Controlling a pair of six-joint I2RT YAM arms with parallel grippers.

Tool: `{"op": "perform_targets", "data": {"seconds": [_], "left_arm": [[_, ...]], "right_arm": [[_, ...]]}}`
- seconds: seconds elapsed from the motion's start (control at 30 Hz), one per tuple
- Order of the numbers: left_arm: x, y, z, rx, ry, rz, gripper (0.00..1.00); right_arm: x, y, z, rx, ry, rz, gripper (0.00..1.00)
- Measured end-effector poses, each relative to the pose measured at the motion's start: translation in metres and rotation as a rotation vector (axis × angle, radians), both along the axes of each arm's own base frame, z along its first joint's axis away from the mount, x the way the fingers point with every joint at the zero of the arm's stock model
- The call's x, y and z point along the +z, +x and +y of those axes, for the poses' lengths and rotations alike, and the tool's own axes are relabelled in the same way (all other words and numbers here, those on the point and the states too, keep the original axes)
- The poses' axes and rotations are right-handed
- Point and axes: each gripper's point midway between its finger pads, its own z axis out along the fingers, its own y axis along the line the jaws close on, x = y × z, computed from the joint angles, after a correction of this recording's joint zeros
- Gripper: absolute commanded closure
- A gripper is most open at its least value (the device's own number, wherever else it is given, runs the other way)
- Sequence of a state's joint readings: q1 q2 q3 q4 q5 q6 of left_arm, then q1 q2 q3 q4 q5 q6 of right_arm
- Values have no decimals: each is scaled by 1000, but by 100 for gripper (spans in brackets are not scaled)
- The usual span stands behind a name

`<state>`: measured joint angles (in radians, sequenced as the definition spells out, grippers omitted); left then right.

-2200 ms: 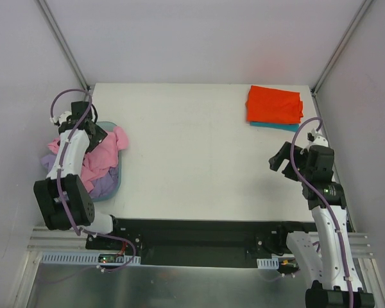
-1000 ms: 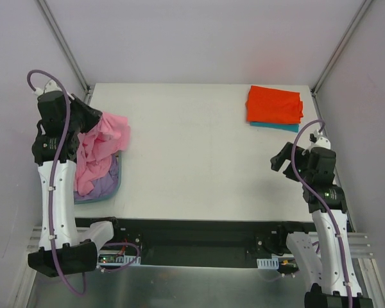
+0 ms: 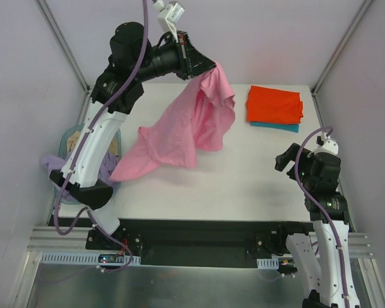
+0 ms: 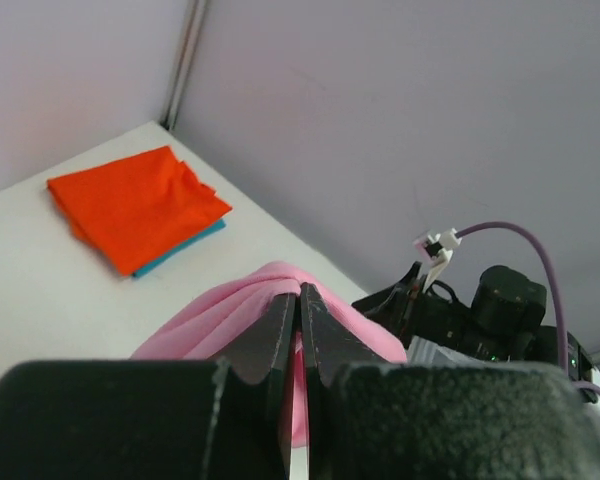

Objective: Fold and stack the t-shirts
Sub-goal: Move the tshirt to the center of the board

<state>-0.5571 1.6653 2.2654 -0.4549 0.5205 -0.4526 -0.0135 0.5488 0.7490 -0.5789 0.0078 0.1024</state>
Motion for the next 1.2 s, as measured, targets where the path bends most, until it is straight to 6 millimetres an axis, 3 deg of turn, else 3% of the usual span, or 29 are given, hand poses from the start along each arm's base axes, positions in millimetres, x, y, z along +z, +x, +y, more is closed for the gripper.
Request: {"op": "perform_targets", "data": {"seconds": [0.23,0.33,0.43,0.57,0.67,0.8,0.83,0.9,0.97,1.03,1.2], "left_arm": [[11,-6,-57,-127,-37,-52,100],[7,-13,-67,-153,-31,-52,100],[-7,-11,-65,-123,-4,-66,100],[-72,5,-34,59,120,0,100],[-154,12,6,169,237,134,88],[-274,23,61,292,367,388,41],[-307,21,71,314,403,462,24],[-363,3,85,323,476,605,17],[-396,-15,94,328,522,704,1],[-410,-25,100,341,549,749,1],[-398,-28,110,397,527,715,0]], "right_arm": [[0,2,-1,-5,-3,-2,3],[-1,2,-2,-12,-7,4,3],[-2,2,-4,-19,-11,6,3],[-3,2,-7,-34,-18,10,3],[-3,2,-8,-40,-21,11,3],[-6,4,-4,-18,-11,27,3],[-10,5,-1,-4,-4,44,3],[-18,8,4,21,11,85,3],[-28,11,9,46,28,131,3],[-36,13,16,78,49,173,3],[-48,14,36,175,120,239,3]]}}
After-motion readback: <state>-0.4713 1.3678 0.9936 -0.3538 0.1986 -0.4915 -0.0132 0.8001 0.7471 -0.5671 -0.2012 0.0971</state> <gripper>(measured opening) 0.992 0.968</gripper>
